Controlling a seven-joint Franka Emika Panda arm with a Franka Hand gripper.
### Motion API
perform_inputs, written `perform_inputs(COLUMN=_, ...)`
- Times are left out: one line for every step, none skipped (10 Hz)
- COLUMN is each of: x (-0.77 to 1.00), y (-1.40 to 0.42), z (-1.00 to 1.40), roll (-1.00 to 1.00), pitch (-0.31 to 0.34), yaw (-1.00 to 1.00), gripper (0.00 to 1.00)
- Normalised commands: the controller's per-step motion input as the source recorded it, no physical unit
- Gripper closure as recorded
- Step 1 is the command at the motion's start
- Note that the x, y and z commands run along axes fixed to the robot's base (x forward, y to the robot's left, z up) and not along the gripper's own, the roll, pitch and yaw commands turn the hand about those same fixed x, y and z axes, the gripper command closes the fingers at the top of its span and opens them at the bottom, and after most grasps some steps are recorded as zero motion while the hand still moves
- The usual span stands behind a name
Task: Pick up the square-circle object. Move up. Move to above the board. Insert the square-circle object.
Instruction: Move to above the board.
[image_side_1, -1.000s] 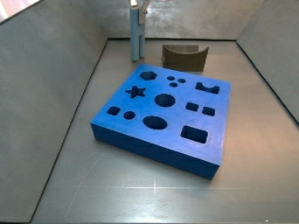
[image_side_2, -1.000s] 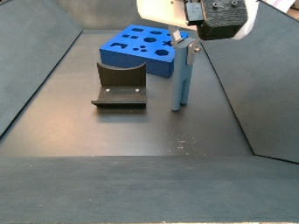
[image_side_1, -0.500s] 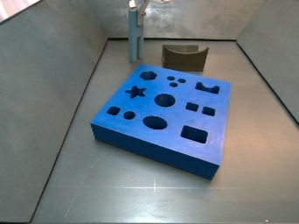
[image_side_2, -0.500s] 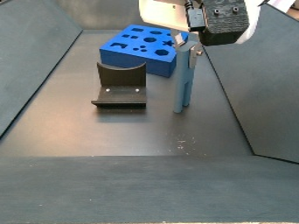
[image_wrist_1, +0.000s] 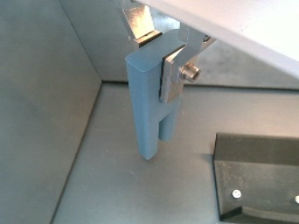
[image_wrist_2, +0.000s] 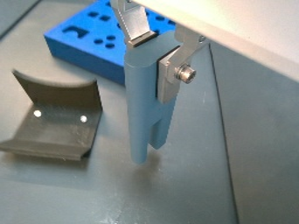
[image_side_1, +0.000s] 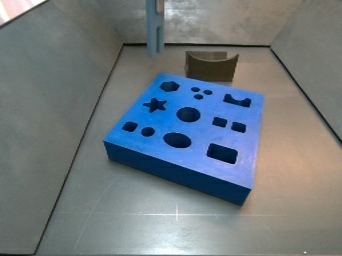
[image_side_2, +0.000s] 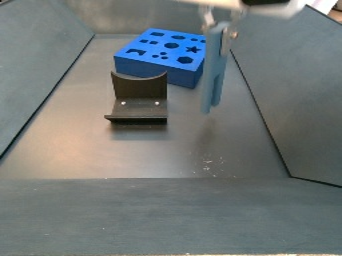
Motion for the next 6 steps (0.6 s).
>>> perform_inputs(x=0.09, y=0.09, z=1.0, roll=-0.01, pitch=-0.296, yaw=0.21, gripper=1.0)
perform_inputs(x=0.09, y=0.09, z=1.0, roll=-0.01, pitch=-0.272, yaw=0.2, gripper=1.0)
perform_inputs(x=0.07, y=0.08, z=1.0, roll=-0.02, pitch=-0.203, yaw=0.15, gripper=1.0)
perform_inputs(x=0.06, y=0.08, z=1.0, roll=-0.04, pitch=-0.131, yaw=0.1, gripper=1.0)
perform_inputs(x=0.06, y=0.07, z=1.0, roll=-0.05, pitch=-0.058, yaw=0.07, gripper=1.0)
perform_inputs(x=0.05, y=0.06, z=1.0, roll=-0.06, pitch=0.021, yaw=0.04, gripper=1.0)
